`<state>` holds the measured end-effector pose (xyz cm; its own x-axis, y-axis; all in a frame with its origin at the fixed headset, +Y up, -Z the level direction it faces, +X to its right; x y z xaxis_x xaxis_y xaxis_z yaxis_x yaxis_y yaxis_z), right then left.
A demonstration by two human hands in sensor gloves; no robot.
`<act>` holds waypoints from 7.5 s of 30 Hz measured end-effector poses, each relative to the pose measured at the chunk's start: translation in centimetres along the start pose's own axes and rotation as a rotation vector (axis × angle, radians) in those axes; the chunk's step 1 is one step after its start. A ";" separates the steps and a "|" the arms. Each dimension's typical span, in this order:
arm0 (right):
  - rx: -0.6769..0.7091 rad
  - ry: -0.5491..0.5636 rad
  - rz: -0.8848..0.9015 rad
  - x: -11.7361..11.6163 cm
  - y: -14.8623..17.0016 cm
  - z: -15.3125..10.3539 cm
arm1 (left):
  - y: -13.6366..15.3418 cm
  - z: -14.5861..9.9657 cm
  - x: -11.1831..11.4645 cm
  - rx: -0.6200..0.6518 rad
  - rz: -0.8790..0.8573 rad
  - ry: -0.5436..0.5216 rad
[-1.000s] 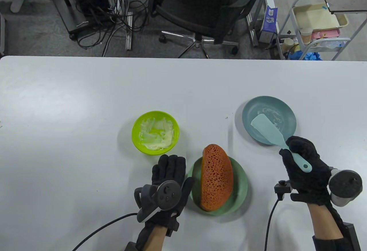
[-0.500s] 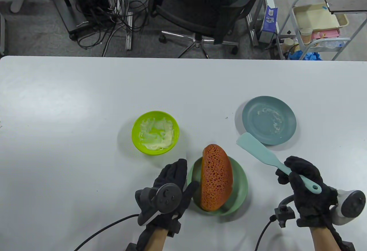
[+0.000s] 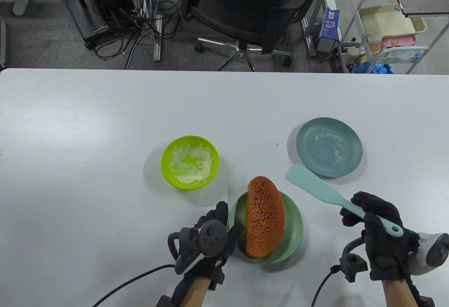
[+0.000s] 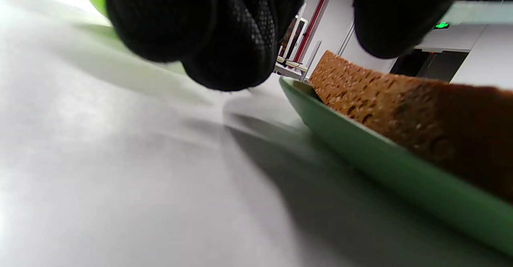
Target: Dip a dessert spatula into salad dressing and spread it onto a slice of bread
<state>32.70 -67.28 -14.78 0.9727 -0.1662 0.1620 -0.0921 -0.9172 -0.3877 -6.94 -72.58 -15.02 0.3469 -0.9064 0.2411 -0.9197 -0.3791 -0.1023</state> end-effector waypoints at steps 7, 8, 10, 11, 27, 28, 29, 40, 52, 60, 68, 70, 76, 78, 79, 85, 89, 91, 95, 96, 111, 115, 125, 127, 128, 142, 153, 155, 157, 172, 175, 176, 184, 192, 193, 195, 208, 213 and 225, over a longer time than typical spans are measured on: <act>-0.004 -0.032 0.003 -2.3 -0.5 1.1 | -0.1 0.9 0.8 -0.016 0.037 0.035; -0.007 -0.030 0.009 -2.6 -0.4 1.2 | -0.1 1.0 0.9 -0.021 0.035 0.041; -0.022 -0.044 0.023 -3.8 -0.3 1.8 | 0.0 1.1 0.9 -0.027 0.029 0.046; -0.029 -0.058 0.023 -4.4 -0.3 2.1 | 0.1 1.2 0.9 -0.029 0.025 0.048; -0.184 -0.385 -0.139 -17.6 0.1 7.5 | 0.8 1.6 1.1 -0.053 -0.053 0.092; -0.191 -0.397 -0.155 -18.5 0.3 7.8 | 0.9 1.5 1.2 -0.057 -0.064 0.091; -0.197 -0.406 -0.165 -19.1 0.4 8.0 | 0.9 1.5 1.2 -0.060 -0.068 0.094; -0.298 -0.475 -0.259 -25.4 2.8 10.7 | 1.4 1.4 1.3 -0.085 -0.118 0.110; -0.406 -0.566 -0.323 -29.9 7.1 9.9 | 1.4 1.5 1.3 -0.079 -0.128 0.123; -0.424 -0.552 -0.371 -30.0 8.4 9.5 | 1.4 1.5 1.4 -0.080 -0.139 0.130; -0.427 -0.530 -0.401 -28.9 8.0 9.8 | 1.5 1.5 1.4 -0.084 -0.152 0.132; -0.428 -0.531 -0.411 -28.7 7.7 10.0 | 1.5 1.5 1.4 -0.085 -0.152 0.131; -0.424 -0.532 -0.446 -27.6 6.8 10.4 | 1.6 1.6 1.4 -0.087 -0.159 0.133; -0.420 -0.525 -0.453 -27.2 6.5 10.6 | 1.6 1.6 1.4 -0.087 -0.159 0.134; -0.420 -0.524 -0.455 -27.1 6.3 10.7 | 1.6 1.6 1.4 -0.087 -0.160 0.134; -0.406 -0.513 -0.486 -26.4 5.6 11.0 | 1.7 1.6 1.4 -0.084 -0.163 0.140; -0.388 -0.510 -0.499 -26.4 5.2 11.0 | 1.7 1.6 1.4 -0.084 -0.167 0.146; -0.380 -0.506 -0.501 -26.5 5.0 10.9 | 1.7 1.6 1.4 -0.084 -0.168 0.147; -0.372 -0.507 -0.497 -26.8 4.8 10.9 | 1.7 1.6 1.4 -0.083 -0.169 0.148; -0.371 -0.508 -0.490 -26.9 4.7 10.8 | 1.7 1.6 1.4 -0.083 -0.169 0.149; -0.433 -0.573 -0.356 -29.2 6.7 9.7 | 1.7 1.6 1.4 -0.081 -0.171 0.151; -0.450 -0.592 -0.355 -29.6 7.1 9.4 | 1.7 1.6 1.4 -0.082 -0.172 0.152; -0.444 -0.587 -0.401 -29.2 7.1 9.5 | 1.8 1.6 1.4 -0.083 -0.176 0.153; -0.445 -0.575 -0.412 -28.9 6.8 9.6 | 1.8 1.6 1.4 -0.083 -0.175 0.153; -0.443 -0.574 -0.415 -28.8 6.7 9.7 | 1.8 1.6 1.4 -0.083 -0.176 0.153; -0.415 -0.506 -0.410 -26.2 5.3 10.6 | 1.8 1.6 1.4 -0.084 -0.176 0.152; -0.409 -0.408 -0.220 -21.5 3.9 11.1 | 1.8 1.6 1.4 -0.083 -0.176 0.150; -0.395 -0.383 -0.199 -20.3 3.5 11.0 | 1.8 1.6 1.4 -0.082 -0.178 0.151; -0.365 -0.334 -0.165 -18.3 3.0 10.7 | 1.9 1.6 1.4 -0.082 -0.184 0.151; -0.245 0.030 0.090 -3.6 3.8 5.2 | 1.9 1.6 1.4 -0.089 -0.182 0.154; -0.235 0.067 0.076 -2.1 4.5 4.2 | 1.9 1.6 1.5 -0.090 -0.177 0.153; -0.235 0.072 0.073 -1.9 4.8 4.0 | 1.9 1.6 1.5 -0.090 -0.176 0.154; -0.257 0.052 0.063 -1.8 6.4 3.0 | 2.0 1.6 1.5 -0.091 -0.184 0.159; -0.282 0.049 0.032 -2.0 7.3 2.6 | 2.0 1.7 1.5 -0.091 -0.183 0.159; -0.292 0.048 0.035 -2.0 7.4 2.5 | 2.0 1.7 1.5 -0.091 -0.182 0.159; -0.297 0.051 0.019 -2.0 7.5 2.4 | 2.0 1.6 1.5 -0.090 -0.182 0.162; -0.332 0.077 -0.047 -1.4 7.8 2.3 | 2.0 1.7 1.6 -0.088 -0.188 0.173; -0.310 0.080 -0.050 -1.0 7.2 2.6 | 2.0 1.8 1.6 -0.090 -0.192 0.176; -0.280 0.130 -0.043 0.9 6.2 2.9 | 2.0 1.8 1.7 -0.090 -0.197 0.181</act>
<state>33.59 -72.05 -19.63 0.9431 -0.1538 0.2947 -0.1243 -0.9854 -0.1164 -7.88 -75.19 -16.58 0.4898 -0.7655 0.4173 -0.8530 -0.5198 0.0476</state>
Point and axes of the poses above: the tracker on the back of each hand, its own y axis roughly to the little-finger side, its own z axis roughly from the wrist to the fingertips, x = y × z, the point moved 3 cm from there along z, roughly from the wrist to the fingertips, and after that the axes turned 8 degrees about y, right-handed, at the moved point
